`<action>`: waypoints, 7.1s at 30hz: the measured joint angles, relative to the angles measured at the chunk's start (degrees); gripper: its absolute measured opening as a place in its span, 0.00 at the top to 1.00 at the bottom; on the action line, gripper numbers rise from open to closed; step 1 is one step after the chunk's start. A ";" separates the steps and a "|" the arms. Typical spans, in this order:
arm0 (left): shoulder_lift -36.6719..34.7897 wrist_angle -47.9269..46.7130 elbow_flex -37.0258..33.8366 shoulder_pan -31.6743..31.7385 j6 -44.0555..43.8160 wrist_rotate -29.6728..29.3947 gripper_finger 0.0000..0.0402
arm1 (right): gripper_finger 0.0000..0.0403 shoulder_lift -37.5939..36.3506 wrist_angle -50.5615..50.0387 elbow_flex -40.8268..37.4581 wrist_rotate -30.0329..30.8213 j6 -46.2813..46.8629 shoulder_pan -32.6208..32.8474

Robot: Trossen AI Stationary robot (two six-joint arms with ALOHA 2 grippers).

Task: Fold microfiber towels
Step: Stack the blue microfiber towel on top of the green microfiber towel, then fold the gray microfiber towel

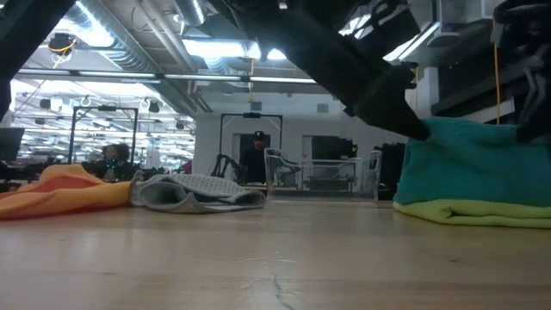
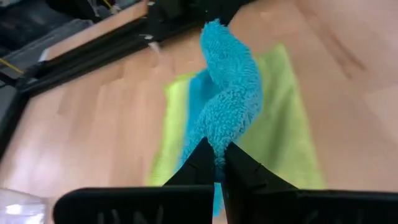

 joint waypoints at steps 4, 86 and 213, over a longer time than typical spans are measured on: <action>0.00 3.36 0.02 1.91 1.82 0.07 1.00 | 0.99 0.00 -4.55 0.00 2.78 0.86 -2.33; 4.30 -0.08 0.07 -2.19 -7.37 5.40 1.00 | 0.99 -0.22 7.73 -0.71 -19.92 -8.28 -8.27; -51.84 -25.59 -48.63 6.08 -42.14 7.80 0.78 | 0.60 -0.17 38.21 4.09 -6.17 -8.08 -13.92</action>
